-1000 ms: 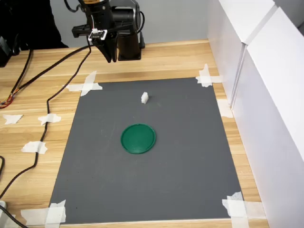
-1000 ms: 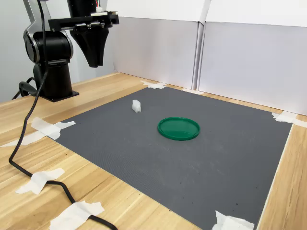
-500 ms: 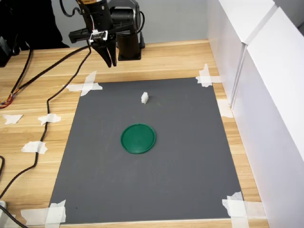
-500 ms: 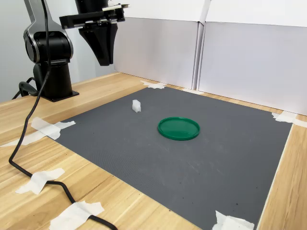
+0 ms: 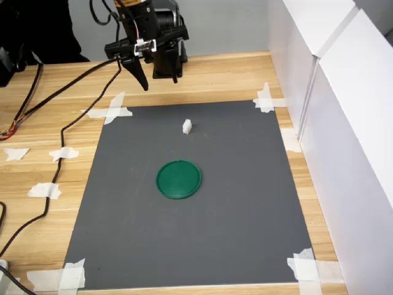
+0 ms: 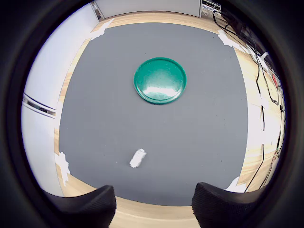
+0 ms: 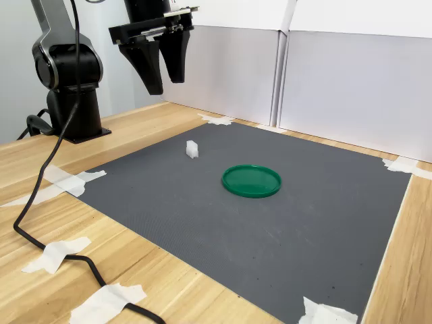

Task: Grasp a white terminal and put it on the green lid.

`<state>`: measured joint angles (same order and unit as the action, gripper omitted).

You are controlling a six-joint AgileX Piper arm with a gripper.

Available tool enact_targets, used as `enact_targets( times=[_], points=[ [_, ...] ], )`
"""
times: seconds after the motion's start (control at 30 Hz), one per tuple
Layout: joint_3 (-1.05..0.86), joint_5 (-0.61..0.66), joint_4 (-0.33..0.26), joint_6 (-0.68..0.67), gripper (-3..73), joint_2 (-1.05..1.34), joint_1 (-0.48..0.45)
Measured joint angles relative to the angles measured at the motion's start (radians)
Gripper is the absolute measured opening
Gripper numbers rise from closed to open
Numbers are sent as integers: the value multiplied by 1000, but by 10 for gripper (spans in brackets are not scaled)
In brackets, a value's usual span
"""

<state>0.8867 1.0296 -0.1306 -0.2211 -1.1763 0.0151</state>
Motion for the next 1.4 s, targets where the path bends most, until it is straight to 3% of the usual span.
enact_targets(
  times=[0.4,0.67,1.4],
  points=[
    [0,-40,14,83,715,-138,147],
    [-13,-98,26,145,715,-225,148],
    [-80,-269,23,147,703,-362,148]
  ],
)
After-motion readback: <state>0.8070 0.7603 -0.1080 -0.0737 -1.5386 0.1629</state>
